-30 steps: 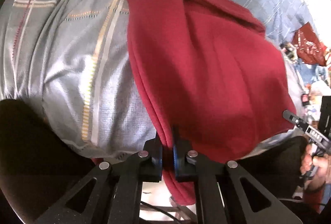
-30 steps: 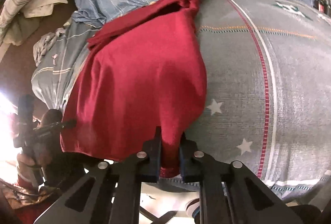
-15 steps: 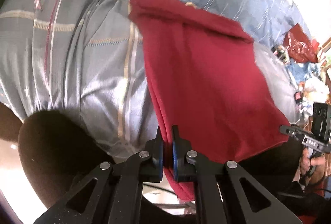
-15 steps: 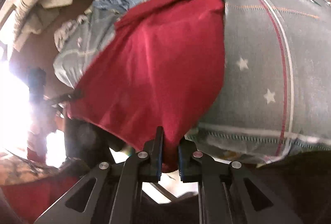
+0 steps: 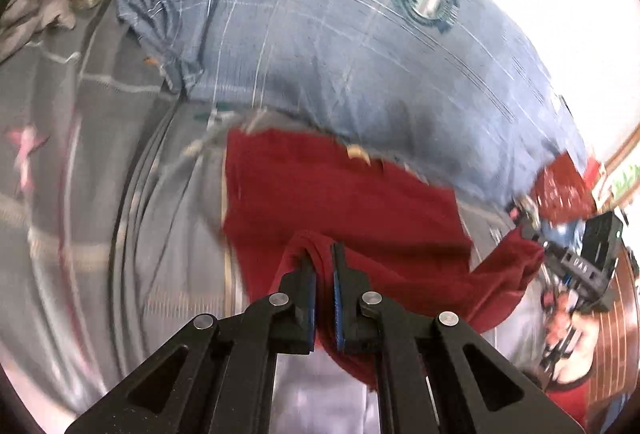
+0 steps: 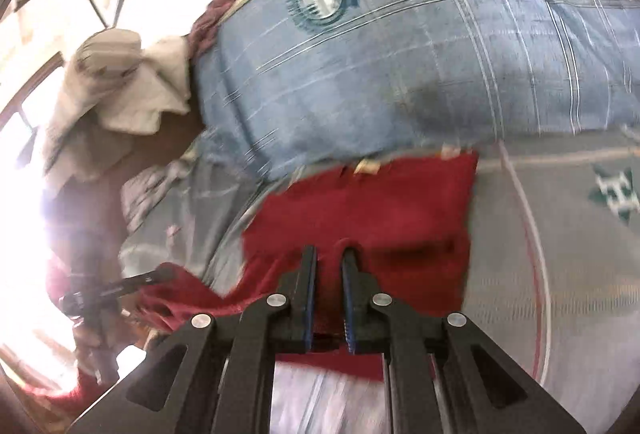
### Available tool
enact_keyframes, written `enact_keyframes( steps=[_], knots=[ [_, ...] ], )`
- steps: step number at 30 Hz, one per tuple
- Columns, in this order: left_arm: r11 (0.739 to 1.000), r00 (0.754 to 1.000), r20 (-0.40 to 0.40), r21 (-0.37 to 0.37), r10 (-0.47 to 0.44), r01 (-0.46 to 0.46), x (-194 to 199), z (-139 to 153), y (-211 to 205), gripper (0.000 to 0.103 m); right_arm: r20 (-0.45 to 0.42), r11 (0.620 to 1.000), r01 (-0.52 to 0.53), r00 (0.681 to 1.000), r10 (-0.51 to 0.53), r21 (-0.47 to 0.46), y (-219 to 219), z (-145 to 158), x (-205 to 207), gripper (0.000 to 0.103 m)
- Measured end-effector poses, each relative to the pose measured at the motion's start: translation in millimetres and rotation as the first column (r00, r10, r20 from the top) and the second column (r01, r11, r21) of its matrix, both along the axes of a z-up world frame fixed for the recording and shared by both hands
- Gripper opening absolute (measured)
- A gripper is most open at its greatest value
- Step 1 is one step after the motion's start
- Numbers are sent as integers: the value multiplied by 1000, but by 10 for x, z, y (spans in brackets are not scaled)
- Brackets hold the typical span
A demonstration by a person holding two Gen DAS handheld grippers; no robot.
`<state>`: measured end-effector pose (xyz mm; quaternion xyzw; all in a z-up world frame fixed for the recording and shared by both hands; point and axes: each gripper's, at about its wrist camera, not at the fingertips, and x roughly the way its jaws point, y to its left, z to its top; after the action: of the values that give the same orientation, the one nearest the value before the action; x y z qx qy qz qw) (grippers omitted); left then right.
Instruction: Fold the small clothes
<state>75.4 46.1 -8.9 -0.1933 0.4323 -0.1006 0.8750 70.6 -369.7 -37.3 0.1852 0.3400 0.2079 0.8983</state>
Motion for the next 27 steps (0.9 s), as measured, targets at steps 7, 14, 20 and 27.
enact_keyframes(
  steps=[7,14,20,27],
  knots=[
    [995,990,-105,5,97,-97,1118,-646,34,5,-84,988,138,986,-144,-67,-52,-332,1089,10],
    [987,979,-146,-55,141,-151,1670,-1057,45,5,-171,981,175,967,-187,-79,-119,-758,1666,10],
    [988,984,-155,-114,88,-106,1784,-1128,186,34,-160,961,263,949,-273,-82,-238,-816,1736,33],
    [982,982,-28,-30,188,-189,1467,-895,431,67,-83,950,312,947,-312,-6,-444,-457,1302,64]
  ],
)
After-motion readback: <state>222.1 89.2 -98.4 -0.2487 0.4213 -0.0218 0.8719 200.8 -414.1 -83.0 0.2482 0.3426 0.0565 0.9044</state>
